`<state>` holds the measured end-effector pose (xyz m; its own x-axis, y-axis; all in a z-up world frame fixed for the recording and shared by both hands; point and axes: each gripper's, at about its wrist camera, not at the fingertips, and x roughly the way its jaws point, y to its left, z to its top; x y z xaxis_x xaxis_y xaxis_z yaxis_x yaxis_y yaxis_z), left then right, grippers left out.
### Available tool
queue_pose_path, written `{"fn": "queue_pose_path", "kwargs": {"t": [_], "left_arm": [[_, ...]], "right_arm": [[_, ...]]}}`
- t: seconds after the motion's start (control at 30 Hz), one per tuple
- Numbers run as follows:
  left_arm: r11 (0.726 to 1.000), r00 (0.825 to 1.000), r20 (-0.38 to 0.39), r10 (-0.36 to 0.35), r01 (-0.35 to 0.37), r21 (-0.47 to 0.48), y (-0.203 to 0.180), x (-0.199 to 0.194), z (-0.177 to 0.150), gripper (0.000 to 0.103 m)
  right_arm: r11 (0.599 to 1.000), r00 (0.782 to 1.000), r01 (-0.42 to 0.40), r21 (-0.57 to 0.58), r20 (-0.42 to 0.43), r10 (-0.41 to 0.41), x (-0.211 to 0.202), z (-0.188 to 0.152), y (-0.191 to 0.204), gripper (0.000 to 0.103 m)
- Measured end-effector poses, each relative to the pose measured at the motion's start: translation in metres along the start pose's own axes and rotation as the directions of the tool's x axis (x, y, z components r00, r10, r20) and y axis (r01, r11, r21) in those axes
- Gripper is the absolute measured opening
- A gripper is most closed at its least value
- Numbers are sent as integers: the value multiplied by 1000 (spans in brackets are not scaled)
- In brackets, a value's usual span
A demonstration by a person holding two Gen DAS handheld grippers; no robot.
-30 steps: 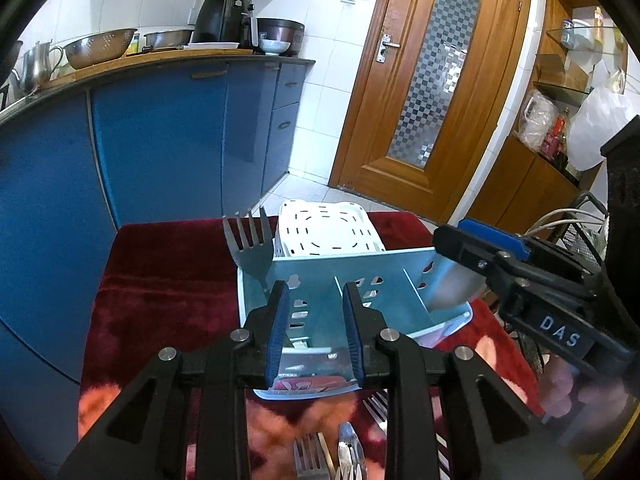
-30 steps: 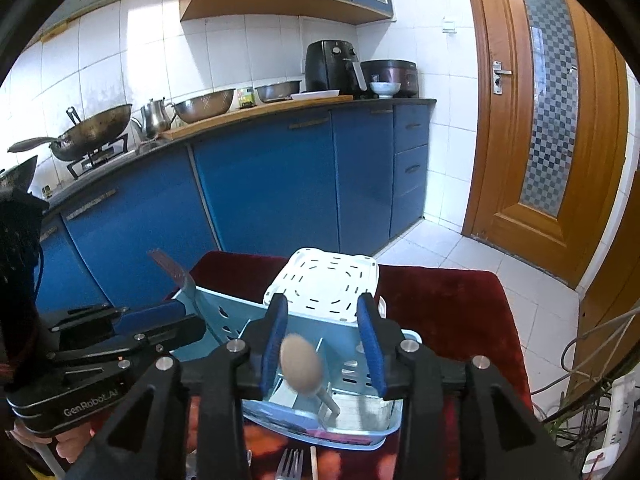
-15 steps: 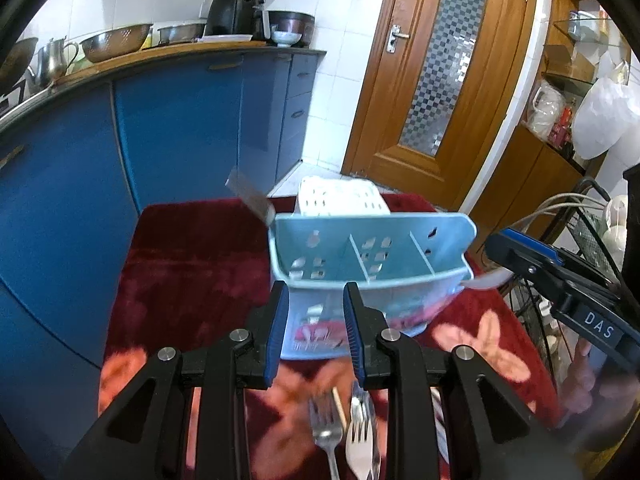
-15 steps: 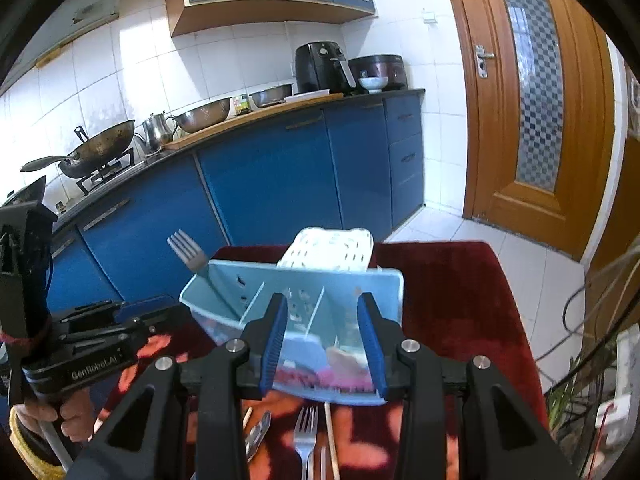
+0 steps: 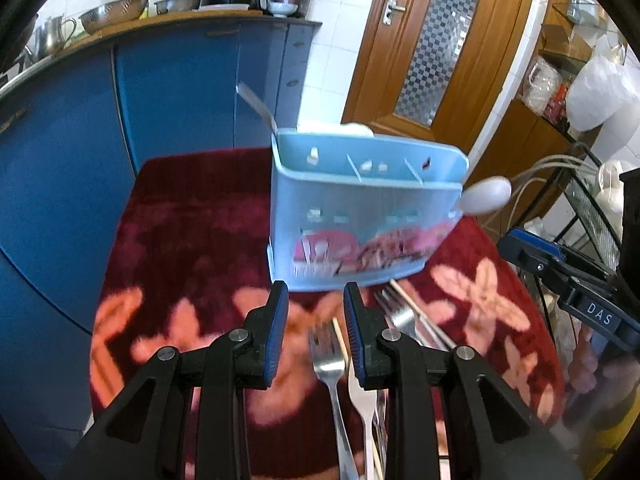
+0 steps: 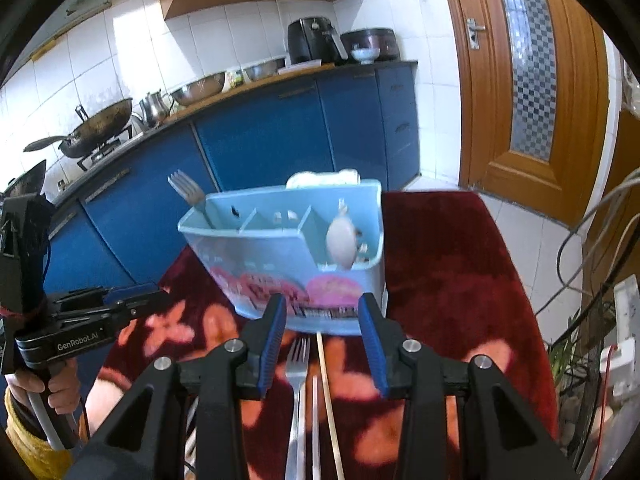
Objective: Organize utensils
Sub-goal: 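Grasp another silver fork with the left tool while the right tool grasps a wooden chopstick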
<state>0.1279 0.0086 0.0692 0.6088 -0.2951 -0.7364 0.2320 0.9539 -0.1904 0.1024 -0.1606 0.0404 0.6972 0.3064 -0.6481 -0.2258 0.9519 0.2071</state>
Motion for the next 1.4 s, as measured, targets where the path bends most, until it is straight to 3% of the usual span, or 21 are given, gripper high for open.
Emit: {"fn": "queue_pose_path", "kwargs": {"t": [0.57, 0.83, 1.1, 1.4], "left_arm": [[1000, 989, -150, -15, 15, -3, 1, 35, -39, 28], [1000, 977, -212, -11, 14, 9, 0, 51, -52, 28], [999, 965, -263, 7, 4, 40, -5, 62, -60, 28], [998, 964, -266, 11, 3, 55, -9, 73, -61, 28]], "right_arm": [[999, 980, 12, -38, -198, -20, 30, -45, -6, 41], [995, 955, 24, -94, -292, -51, 47, -59, -1, 39], [991, 928, 33, -128, -364, -78, 63, -65, 1, 27], [991, 909, 20, -131, -410, -73, 75, -58, 2, 26]]}}
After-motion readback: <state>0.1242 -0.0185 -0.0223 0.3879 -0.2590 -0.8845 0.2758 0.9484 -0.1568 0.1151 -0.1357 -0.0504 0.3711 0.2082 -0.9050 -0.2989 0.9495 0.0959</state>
